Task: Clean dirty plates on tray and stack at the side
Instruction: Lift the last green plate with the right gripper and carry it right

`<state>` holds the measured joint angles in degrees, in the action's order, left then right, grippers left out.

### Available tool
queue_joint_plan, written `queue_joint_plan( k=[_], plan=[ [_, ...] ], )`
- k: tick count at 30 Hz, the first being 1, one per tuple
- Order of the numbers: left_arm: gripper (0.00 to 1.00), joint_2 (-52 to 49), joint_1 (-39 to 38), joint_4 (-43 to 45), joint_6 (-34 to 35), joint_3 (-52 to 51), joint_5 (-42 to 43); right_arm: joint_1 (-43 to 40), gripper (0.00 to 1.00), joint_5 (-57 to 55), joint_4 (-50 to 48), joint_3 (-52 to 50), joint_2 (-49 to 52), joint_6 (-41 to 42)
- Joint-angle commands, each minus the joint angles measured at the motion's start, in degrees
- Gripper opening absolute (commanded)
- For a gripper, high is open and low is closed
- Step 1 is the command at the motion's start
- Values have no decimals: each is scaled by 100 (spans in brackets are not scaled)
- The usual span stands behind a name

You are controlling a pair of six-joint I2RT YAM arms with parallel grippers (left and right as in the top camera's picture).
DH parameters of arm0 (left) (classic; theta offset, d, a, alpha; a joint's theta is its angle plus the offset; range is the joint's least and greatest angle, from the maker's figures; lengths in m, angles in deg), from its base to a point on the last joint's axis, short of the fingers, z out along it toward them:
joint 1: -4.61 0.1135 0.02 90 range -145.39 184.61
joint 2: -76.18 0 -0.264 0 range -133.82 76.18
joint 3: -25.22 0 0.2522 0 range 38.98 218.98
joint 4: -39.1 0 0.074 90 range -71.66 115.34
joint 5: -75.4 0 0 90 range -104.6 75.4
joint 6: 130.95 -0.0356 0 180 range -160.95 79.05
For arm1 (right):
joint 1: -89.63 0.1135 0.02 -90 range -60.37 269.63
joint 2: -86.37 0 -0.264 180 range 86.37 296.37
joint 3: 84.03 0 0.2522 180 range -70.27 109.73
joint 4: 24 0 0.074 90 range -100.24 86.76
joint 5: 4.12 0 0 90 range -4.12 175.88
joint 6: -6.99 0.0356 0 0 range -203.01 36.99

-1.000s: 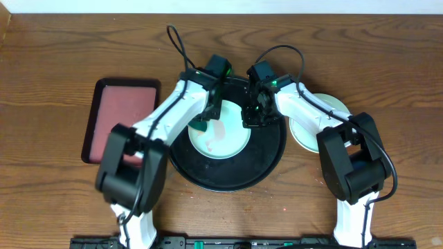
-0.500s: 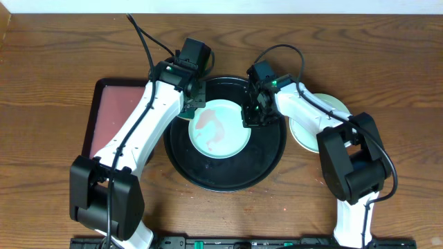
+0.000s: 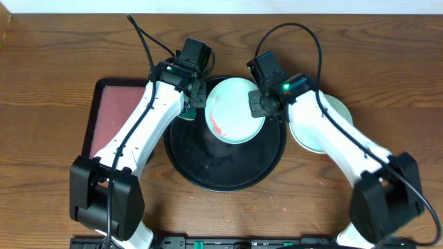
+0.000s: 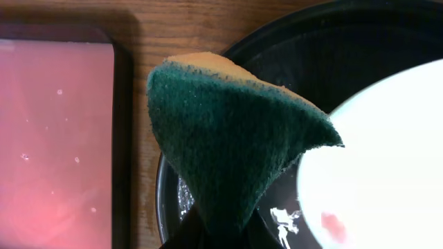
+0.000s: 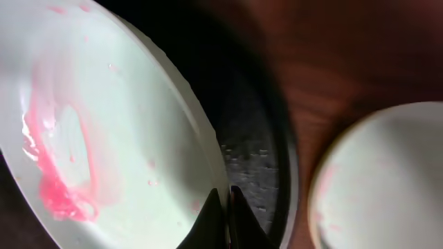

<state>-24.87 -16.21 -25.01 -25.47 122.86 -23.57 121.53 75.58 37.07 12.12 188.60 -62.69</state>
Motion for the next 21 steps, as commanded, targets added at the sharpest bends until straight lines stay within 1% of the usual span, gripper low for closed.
queue_joint_plan(
  k=[1,7,12,21],
  plan=[
    [8,-13,2,-2,96,72,-7,321,1,-1456,52,15,-393,-70],
    [8,-13,2,-2,96,72,-4,922,1,-3147,116,15,-837,-68],
    [8,-13,2,-2,96,72,-4,1366,1,-4216,186,15,-940,-70],
    [8,-13,2,-7,96,72,-4,1773,1,-5296,264,15,-940,-68]
  ],
)
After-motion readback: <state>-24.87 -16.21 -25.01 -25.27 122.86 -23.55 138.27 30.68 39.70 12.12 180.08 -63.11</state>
